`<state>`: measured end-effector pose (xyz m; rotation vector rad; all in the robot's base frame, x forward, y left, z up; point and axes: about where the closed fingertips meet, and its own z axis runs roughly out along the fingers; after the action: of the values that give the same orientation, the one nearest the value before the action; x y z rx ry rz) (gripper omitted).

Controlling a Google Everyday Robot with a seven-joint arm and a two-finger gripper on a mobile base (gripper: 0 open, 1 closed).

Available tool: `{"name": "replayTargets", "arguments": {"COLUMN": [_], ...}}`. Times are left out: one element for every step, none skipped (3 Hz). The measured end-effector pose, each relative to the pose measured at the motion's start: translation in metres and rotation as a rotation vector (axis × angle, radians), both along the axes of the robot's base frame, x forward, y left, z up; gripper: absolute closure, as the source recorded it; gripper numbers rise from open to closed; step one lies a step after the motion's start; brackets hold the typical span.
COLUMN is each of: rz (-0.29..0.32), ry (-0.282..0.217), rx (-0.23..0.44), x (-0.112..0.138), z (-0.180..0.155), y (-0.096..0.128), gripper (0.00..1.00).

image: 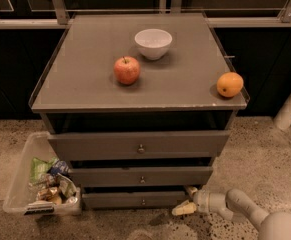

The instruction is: Open bottom drawer

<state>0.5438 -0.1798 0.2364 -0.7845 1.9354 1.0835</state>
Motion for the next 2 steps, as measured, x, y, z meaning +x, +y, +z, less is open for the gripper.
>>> {"name": "replayTargets", "arguments": {"rz": [0.025, 0.026], "ry": [-0.007, -0.007], "rx": [-0.019, -0.019], "x": [0.015, 0.0157], "z": [-0.0085, -0.0086], "y": [0.0021, 0.0022], "gripper": [0.0, 0.0]}}
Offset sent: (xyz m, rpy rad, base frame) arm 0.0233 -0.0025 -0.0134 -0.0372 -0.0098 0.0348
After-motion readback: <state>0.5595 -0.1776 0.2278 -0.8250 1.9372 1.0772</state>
